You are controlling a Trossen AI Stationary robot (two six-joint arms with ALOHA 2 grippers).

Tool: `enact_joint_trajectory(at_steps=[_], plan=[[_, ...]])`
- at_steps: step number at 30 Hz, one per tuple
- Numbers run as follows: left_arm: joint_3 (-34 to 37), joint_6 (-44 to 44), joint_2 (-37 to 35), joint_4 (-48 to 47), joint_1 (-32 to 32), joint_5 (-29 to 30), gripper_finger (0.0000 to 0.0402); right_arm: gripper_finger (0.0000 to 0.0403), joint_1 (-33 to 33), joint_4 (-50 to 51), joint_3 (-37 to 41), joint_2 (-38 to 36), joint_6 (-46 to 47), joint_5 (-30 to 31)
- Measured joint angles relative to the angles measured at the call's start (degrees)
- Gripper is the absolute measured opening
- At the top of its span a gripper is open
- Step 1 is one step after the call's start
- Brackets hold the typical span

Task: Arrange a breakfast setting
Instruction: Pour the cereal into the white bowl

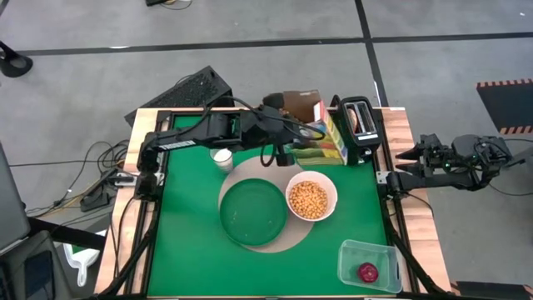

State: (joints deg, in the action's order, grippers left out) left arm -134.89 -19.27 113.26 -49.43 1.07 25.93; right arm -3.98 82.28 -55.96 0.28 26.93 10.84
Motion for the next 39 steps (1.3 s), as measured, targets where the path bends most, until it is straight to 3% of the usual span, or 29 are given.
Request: enact_joint_trajectory(at_steps=[15, 25, 36, 39], plan=[[0.1, 3.7, -8.1, -13.1, -1.0, 14.0, 0.0000, 0.0227, 0.0, 0.0, 0.0, 0.0, 0.0, 1.3], [0.0, 9.0, -13.7, -24.3, 3.6, 21.1, 0.0000, 0.0227, 0.0, 0.0, 0.0, 0.0, 0.0, 1.3], [0.0, 20.1, -15.1, -40.9, 17.2, 21.2, 0.0000, 0.0227, 0.0, 0.0, 0.0, 0.0, 0.0, 1.3], [0.0, 21.5, -15.0, -40.6, 20.7, 17.9, 0.0000, 0.0227, 0.0, 0.0, 0.0, 0.0, 0.0, 1.3]])
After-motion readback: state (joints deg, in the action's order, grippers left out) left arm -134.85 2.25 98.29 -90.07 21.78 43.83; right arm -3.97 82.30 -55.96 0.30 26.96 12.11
